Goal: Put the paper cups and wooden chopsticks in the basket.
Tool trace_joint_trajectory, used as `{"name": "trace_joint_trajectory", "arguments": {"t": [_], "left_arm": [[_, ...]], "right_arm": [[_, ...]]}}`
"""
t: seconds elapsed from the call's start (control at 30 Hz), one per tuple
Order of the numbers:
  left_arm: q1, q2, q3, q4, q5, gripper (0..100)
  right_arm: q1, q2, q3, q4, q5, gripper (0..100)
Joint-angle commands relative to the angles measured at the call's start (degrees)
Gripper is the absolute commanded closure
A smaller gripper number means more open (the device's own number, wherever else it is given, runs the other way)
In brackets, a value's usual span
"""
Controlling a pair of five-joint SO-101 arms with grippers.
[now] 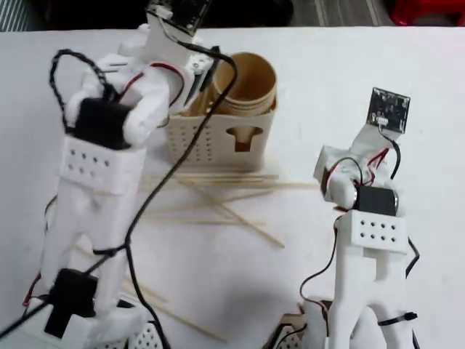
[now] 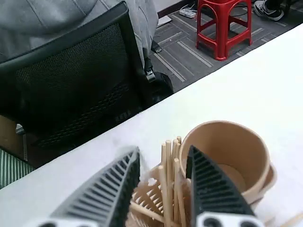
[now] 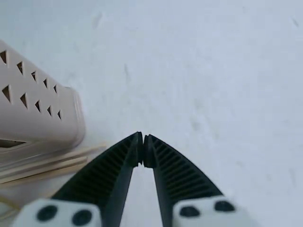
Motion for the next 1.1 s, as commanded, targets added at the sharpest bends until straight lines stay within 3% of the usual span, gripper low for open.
{"name": "trace_joint_trajectory", "arguments": {"t": [0.0,0.13,0.27,0.4,0.6,0.83,0.9,1.07], "left_arm": [[-0.7,-0.6,-13.0,12.0,0.2,83],[-2.0,-0.6,-21.8,22.9,0.2,84],[-5.9,-0.6,-28.9,31.6,0.1,92],[-12.2,-2.9,-28.0,32.8,0.2,97],[-14.0,-16.3,-17.4,32.4,-5.3,98],[-14.5,-34.5,2.9,30.3,-5.8,98],[-15.5,-39.7,11.4,28.1,-5.5,98],[-25.3,-54.1,34.9,15.7,-5.3,98]], "right_arm": [[0.3,-1.4,-0.6,-0.9,-0.2,97.8],[0.2,-1.4,-0.5,-0.9,-0.2,97.8],[0.0,-1.4,-0.5,-0.9,-0.2,97.8],[0.0,-1.4,-0.5,-0.9,-0.1,97.8],[0.0,-1.8,-0.7,-0.9,-0.1,97.8],[0.0,-2.1,-4.5,2.7,1.8,98.0],[0.0,-3.3,-7.6,5.8,2.1,98.0],[-3.4,-8.9,-15.6,12.9,5.9,98.0]]}}
